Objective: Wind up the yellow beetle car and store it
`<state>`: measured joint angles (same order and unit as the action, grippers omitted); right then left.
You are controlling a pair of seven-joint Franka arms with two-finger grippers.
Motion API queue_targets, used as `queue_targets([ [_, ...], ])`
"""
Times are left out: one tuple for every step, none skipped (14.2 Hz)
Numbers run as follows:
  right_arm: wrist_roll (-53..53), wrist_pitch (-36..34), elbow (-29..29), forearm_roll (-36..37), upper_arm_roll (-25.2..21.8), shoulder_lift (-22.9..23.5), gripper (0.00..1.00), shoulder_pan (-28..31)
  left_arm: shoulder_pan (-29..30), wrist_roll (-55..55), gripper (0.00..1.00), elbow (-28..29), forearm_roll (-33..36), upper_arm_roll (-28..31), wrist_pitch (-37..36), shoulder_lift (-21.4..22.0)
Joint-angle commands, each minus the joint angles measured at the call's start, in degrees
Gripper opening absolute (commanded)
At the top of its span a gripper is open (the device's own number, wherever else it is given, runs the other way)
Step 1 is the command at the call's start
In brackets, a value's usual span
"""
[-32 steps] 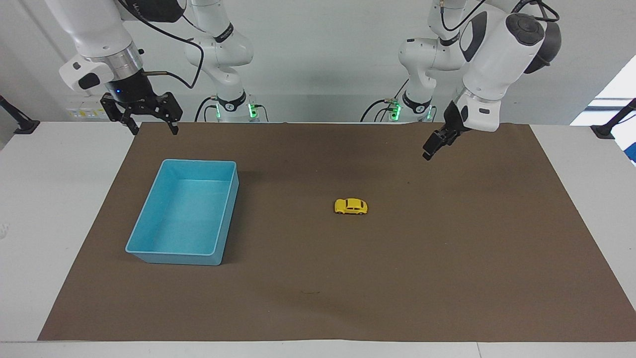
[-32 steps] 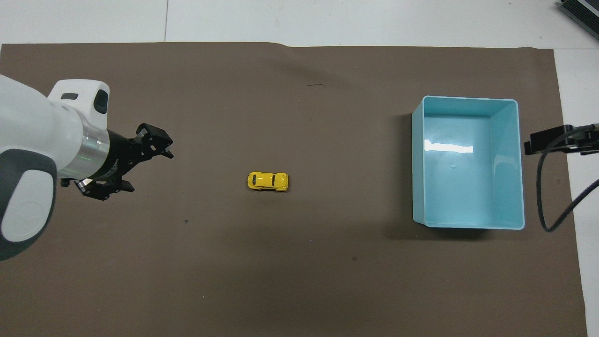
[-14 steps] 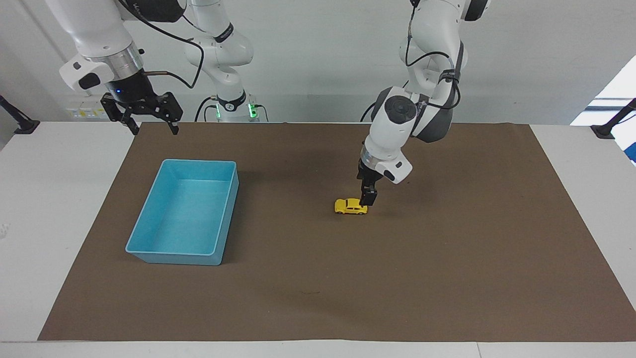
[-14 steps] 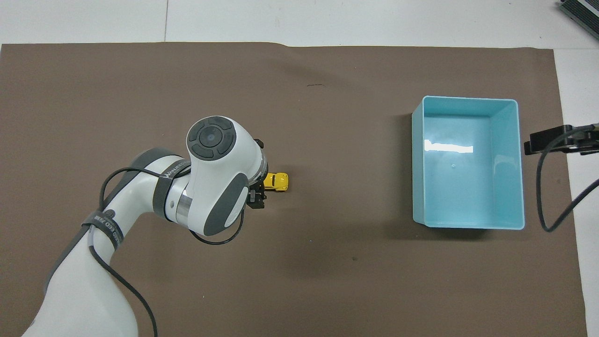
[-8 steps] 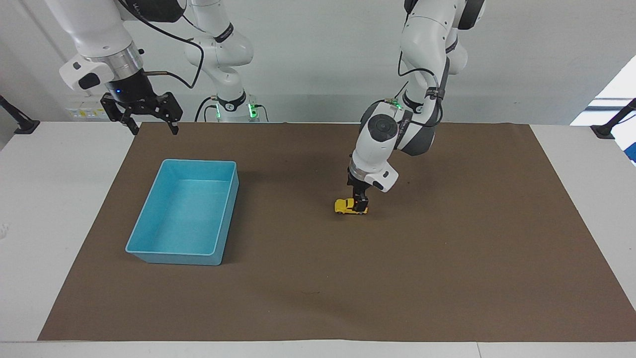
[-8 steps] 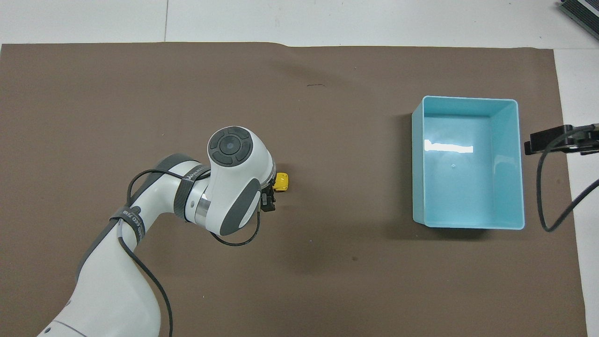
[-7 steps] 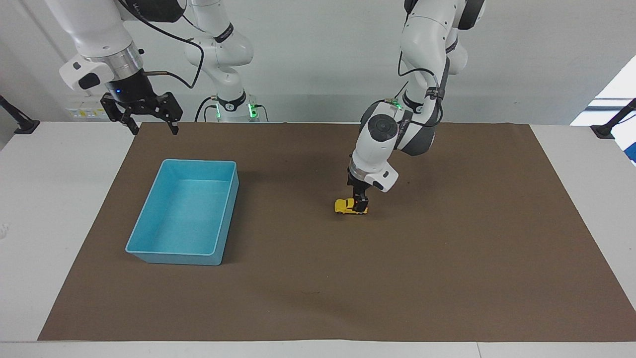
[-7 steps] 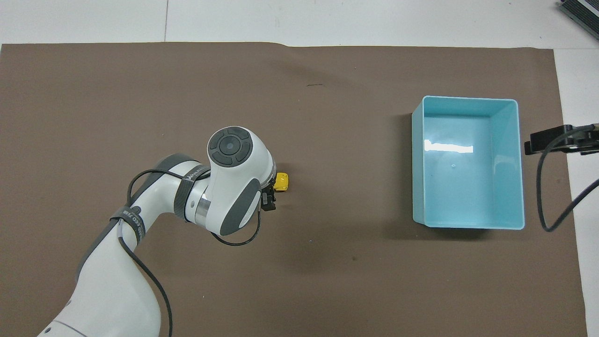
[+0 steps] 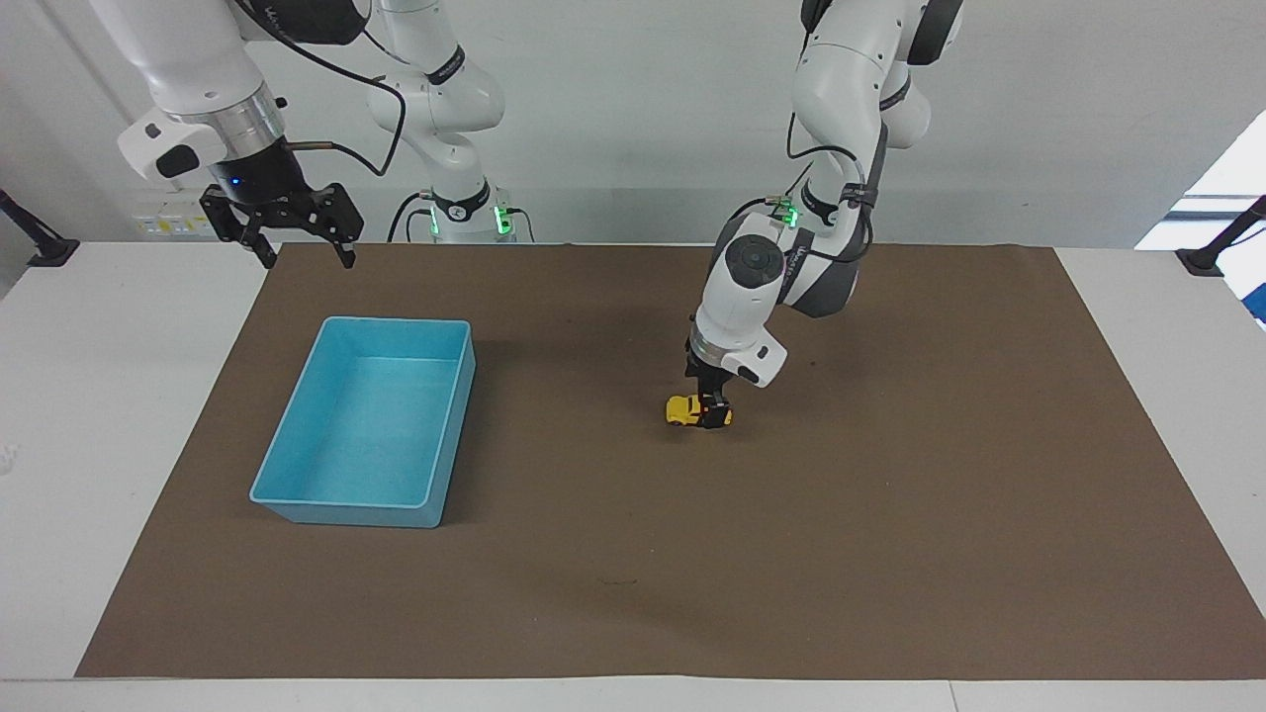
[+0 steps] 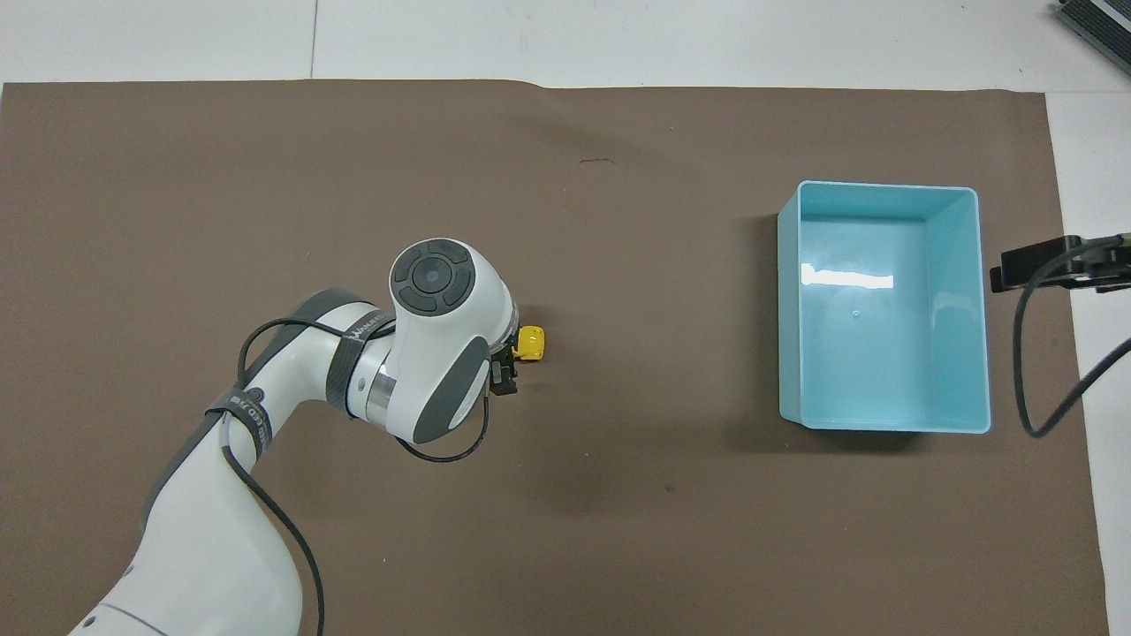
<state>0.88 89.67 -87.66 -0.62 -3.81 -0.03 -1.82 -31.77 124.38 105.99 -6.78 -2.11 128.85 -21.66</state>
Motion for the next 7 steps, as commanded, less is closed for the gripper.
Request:
queue_targets([
  [-0.8,-0.5,-0.1,-0.2,0.4,-0.6,1.00,0.6,-1.0,1.2,0.94,0.7,1.2,0.9,0.5,0.2],
  [-0.8,-0.5,-0.1,-0.2,0.3,-0.6,1.00,0.6,-1.2,1.2,0.90,0.7,1.2,0.8,0.5,0.2],
  [-0.8,-0.5,-0.1,-0.2,0.3,-0.6,1.00,0.6,-1.2,1.2,0.86,0.8,1.2,0.8,0.7,0.2],
  [-0.8,-0.5,-0.1,-0.2,0.3,-0.6,1.00,0.6,-1.2,1.2,0.83,0.9,1.2,0.8,0.9,0.2],
  [-0.8,-0.5,-0.1,-0.2,0.3,-0.6,1.00,0.6,-1.2,1.2,0.83,0.9,1.4,0.8,0.9,0.2],
  [-0.8,-0.5,-0.1,-0.2,0.3,-0.6,1.00,0.6,-1.3,1.3,0.83,0.9,1.5,0.9,1.0,0.1],
  [-0.8,-0.5,-0.1,-0.2,0.4,-0.6,1.00,0.6,-1.2,1.3,0.82,0.8,1.9,0.8,0.9,-0.1],
])
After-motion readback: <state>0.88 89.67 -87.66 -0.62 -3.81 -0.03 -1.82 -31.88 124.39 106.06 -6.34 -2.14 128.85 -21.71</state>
